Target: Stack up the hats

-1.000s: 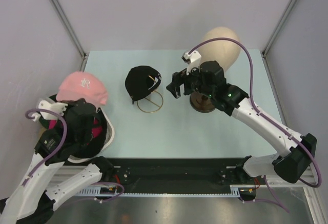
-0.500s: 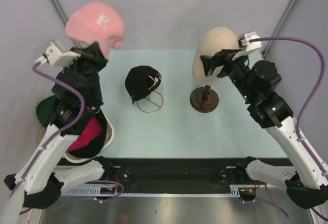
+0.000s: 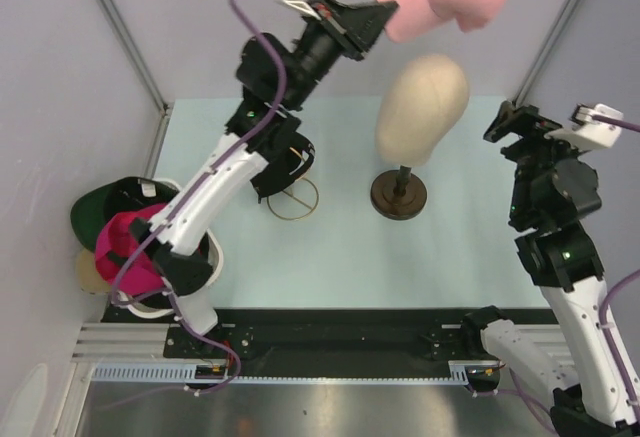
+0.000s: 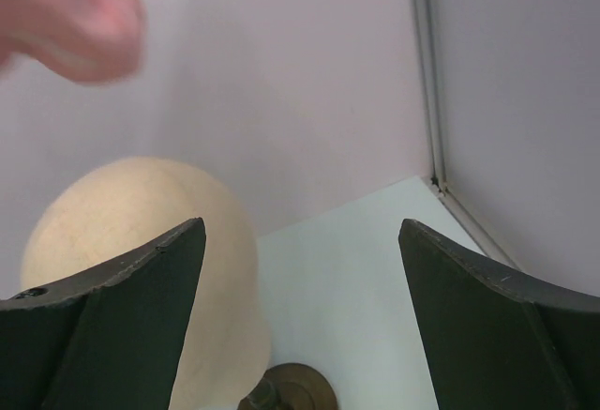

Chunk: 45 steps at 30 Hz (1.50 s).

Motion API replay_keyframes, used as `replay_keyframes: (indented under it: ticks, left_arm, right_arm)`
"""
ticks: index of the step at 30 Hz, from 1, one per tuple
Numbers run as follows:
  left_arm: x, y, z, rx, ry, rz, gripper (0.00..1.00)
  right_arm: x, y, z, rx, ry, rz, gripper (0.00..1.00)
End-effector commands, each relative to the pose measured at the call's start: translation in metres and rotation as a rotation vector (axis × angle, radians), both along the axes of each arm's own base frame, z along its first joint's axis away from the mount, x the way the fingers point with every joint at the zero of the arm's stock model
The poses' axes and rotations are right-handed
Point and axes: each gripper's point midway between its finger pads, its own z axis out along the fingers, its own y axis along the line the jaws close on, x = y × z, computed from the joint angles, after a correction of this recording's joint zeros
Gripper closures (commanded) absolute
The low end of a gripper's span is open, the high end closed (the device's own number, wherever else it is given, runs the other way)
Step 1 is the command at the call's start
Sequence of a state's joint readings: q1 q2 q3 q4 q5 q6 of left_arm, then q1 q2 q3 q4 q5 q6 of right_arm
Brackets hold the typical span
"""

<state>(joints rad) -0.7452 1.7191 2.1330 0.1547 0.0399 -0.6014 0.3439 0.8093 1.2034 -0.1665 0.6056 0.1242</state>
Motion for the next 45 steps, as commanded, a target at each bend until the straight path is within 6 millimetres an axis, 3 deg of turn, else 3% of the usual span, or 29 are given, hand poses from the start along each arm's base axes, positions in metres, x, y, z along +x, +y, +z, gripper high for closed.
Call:
replay_keyframes:
  ticks: [1,6,10,17,19,20,21,23,28,29,31,32,39,45]
  left_arm:
    - [-0.04,-0.036,0.022,-0.131,-0.02,-0.261,1.0]
    - [-0.041,-0.058,0.017,-0.231,0.069,-0.32,1.0]
    - [-0.037,-0.07,-0.004,-0.228,0.179,-0.291,1.0]
    - [-0.02,-0.04,-0.062,-0.253,0.349,-0.109,1.0]
    - [-0.025,-0.027,-0.062,-0.26,0.349,-0.085,1.0]
    - [-0.02,-0.027,-0.078,-0.241,0.369,-0.055,1.0]
    - [-0.023,-0.018,-0.074,-0.258,0.364,-0.043,0.99]
    - [-0.02,-0.016,-0.092,-0.248,0.394,-0.017,1.0]
    - [-0.025,0.01,-0.102,-0.292,0.445,0.03,1.0]
    - [-0.023,0.01,-0.116,-0.283,0.473,0.044,1.0]
    - [-0.024,0.021,-0.12,-0.313,0.499,0.061,1.0]
    - [-0.023,0.02,-0.133,-0.295,0.526,0.075,1.0]
    - [-0.023,0.018,-0.162,-0.264,0.631,0.071,1.0]
    - [-0.021,0.006,-0.184,-0.228,0.687,0.051,1.0]
  right_arm:
    - [-0.038,-0.033,0.033,0.071,-0.129,-0.117,0.1]
    - [-0.053,-0.044,0.04,0.071,-0.136,-0.159,0.1]
    - [-0.058,-0.046,0.045,0.075,-0.145,-0.159,0.1]
    - [-0.052,-0.041,0.04,0.073,-0.122,-0.136,0.1]
    - [-0.05,-0.039,0.04,0.07,-0.117,-0.128,0.1]
    - [-0.048,-0.036,0.04,0.07,-0.119,-0.114,0.1]
    - [-0.044,-0.034,0.039,0.066,-0.111,-0.111,0.1]
    - [-0.042,-0.031,0.041,0.064,-0.111,-0.093,0.1]
    - [-0.034,-0.024,0.038,0.053,-0.091,-0.068,0.1]
    - [-0.033,-0.023,0.037,0.052,-0.089,-0.063,0.1]
    - [-0.027,-0.018,0.034,0.05,-0.072,-0.043,0.1]
    - [-0.026,-0.017,0.035,0.053,-0.074,-0.039,0.1]
    - [-0.019,-0.008,0.037,0.06,-0.072,-0.001,0.1]
    - [0.004,0.009,0.031,0.021,-0.029,0.056,0.1]
